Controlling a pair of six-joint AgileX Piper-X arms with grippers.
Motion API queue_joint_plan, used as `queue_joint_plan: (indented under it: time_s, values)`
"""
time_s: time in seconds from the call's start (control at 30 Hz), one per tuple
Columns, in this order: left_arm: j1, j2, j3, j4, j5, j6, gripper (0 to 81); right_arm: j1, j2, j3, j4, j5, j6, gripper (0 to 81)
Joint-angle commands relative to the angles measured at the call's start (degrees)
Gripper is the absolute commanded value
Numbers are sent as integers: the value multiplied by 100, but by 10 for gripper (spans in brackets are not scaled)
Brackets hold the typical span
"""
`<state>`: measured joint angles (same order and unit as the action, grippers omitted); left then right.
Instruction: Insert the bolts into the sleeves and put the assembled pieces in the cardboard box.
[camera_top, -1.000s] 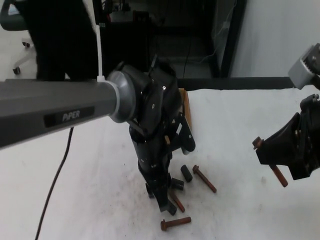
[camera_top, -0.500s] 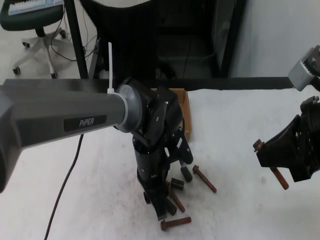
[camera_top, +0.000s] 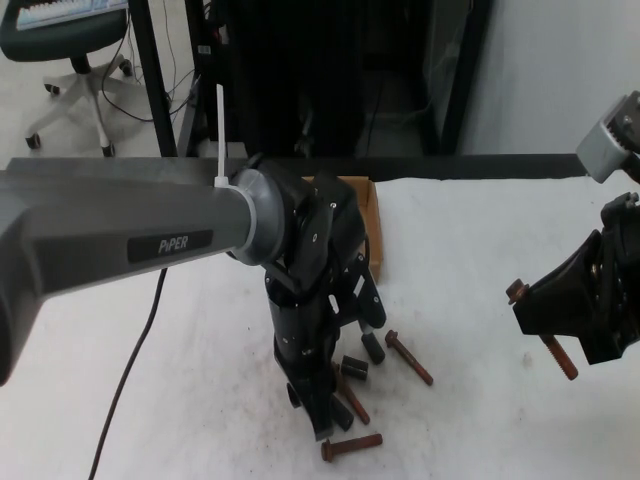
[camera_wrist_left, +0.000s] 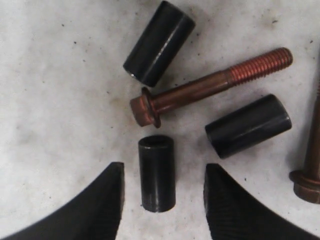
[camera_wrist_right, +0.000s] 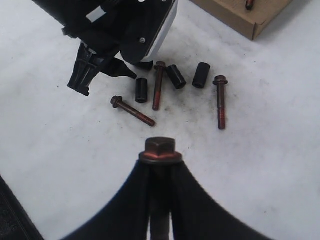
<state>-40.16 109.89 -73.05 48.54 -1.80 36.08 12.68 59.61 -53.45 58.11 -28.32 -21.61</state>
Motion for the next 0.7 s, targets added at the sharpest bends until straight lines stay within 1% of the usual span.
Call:
queue_joint_plan:
  time_s: [0.0, 0.07, 0.23, 0.33, 0.37, 0.5, 0.67]
  values:
    - [-21, -21, -28, -63, -75, -48, 459, -24, -59, -17, 14, -81, 4, 8]
    - [-21, -21, -28, -83, -75, -48, 453, -24, -59, -17, 14, -81, 4, 8]
    - [-21, -13, -28, -63, -75, -48, 320, -24, -59, -17, 14, -81, 4, 8]
    - [-21, -13, -14, -34, -75, 15, 261, -24, -59, -17, 14, -81, 4, 8]
    - [-21, -13, -14, 10, -75, 125, 225, -24, -59, -17, 14, -81, 4, 8]
    - [-21, -13, -14, 229, -75, 477, 4, -24, -59, -17, 14, -81, -6, 8]
    - [-21, -13, -14, 259, -75, 509, 4, -24, -59, -17, 14, -81, -25, 8]
